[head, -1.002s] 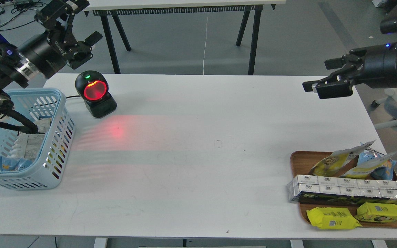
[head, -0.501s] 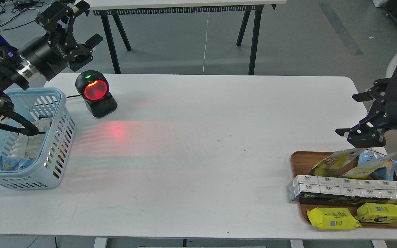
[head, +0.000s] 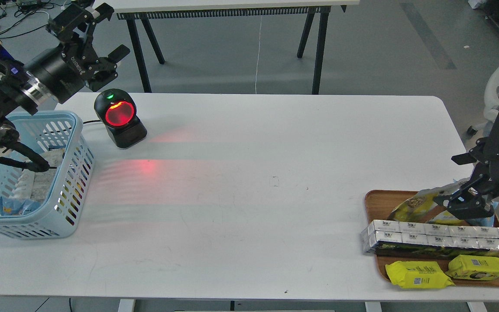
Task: Scan snack and place in basket
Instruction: 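Move the right gripper down to the yellow snack bag on the tray, then grasp the yellow snack bag with the right gripper and lift it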
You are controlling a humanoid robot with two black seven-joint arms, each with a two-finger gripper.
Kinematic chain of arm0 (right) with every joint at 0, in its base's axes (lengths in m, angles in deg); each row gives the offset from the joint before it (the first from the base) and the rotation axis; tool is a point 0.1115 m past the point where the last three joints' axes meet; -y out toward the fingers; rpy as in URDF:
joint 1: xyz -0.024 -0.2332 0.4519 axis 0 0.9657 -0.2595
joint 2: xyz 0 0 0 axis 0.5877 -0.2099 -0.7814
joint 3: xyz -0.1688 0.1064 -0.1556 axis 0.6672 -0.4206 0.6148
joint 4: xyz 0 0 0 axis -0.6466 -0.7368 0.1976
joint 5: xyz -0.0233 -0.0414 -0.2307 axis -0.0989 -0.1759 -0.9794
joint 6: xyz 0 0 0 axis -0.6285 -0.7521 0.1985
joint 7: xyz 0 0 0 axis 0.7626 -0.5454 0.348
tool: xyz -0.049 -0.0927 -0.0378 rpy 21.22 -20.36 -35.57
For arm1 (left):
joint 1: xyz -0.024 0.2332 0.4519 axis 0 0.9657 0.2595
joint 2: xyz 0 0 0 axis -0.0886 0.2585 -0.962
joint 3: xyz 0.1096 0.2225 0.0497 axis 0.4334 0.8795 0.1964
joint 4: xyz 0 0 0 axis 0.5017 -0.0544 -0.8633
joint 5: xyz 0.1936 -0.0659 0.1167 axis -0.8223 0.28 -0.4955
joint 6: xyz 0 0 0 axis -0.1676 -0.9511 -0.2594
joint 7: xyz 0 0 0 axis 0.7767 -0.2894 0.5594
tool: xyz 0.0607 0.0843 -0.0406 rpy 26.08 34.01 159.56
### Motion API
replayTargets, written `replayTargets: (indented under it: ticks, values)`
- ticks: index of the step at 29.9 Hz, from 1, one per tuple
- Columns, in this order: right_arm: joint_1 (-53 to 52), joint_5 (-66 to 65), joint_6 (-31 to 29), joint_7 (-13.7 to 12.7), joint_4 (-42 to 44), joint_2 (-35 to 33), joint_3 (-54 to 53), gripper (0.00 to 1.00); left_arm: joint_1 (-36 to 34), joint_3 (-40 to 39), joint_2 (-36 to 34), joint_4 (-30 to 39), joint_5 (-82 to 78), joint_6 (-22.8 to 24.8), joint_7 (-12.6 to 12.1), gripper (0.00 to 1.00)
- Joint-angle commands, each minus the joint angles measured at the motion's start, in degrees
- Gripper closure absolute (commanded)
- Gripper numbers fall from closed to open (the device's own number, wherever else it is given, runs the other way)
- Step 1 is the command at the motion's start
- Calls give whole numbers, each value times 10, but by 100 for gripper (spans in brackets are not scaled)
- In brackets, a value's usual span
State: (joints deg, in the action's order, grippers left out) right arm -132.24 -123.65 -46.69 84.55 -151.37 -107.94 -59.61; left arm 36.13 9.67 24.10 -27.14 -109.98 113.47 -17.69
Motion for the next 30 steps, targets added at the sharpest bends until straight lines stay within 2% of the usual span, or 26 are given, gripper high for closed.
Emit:
replayTargets:
  ticks: [1,17,21,26,30]
  values:
    - [5,0,0,0,17,25,0,2,1,0,-1,0,0,0,0,0]
    - [68,0,0,0,162,143,2,5,6,0,-4,-1,0,0,0,0]
    - [72,0,0,0,178,145,2,15,6,-1,-2,-1,0,0,0,0]
    - [88,0,0,0,206,166,-3,49,7,0,-2,-1,0,0,0,0]
    - [92,0,0,0,206,166,-5,56,7,0,-3,-1,0,0,0,0]
